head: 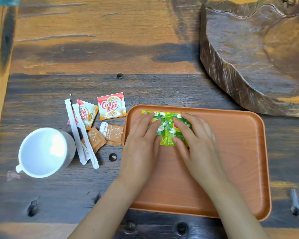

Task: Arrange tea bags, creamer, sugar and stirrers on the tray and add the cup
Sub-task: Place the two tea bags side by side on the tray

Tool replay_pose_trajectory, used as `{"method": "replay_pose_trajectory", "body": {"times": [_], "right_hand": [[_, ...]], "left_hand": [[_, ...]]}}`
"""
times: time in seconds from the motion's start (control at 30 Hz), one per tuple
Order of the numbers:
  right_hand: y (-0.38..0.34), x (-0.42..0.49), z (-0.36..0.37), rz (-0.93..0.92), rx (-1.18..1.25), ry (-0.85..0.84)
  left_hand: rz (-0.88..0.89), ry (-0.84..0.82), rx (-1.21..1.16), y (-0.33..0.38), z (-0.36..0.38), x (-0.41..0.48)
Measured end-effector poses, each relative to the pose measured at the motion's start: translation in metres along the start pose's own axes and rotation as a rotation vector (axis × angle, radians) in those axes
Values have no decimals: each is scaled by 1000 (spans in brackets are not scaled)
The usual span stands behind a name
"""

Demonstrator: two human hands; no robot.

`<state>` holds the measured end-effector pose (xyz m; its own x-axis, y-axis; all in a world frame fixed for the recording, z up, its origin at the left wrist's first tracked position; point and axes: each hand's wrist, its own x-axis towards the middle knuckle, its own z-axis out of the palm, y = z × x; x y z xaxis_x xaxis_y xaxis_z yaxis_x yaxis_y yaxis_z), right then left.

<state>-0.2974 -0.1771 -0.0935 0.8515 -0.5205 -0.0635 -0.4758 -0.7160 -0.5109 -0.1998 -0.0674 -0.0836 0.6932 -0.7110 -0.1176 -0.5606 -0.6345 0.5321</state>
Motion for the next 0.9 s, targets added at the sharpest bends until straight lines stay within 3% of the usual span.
{"method": "replay_pose_trajectory", "body": {"times": [0.9], "right_hand": [[3,3,1,16,17,-9]], "left_hand": [[13,-17,-18,-1,-2,6]]}}
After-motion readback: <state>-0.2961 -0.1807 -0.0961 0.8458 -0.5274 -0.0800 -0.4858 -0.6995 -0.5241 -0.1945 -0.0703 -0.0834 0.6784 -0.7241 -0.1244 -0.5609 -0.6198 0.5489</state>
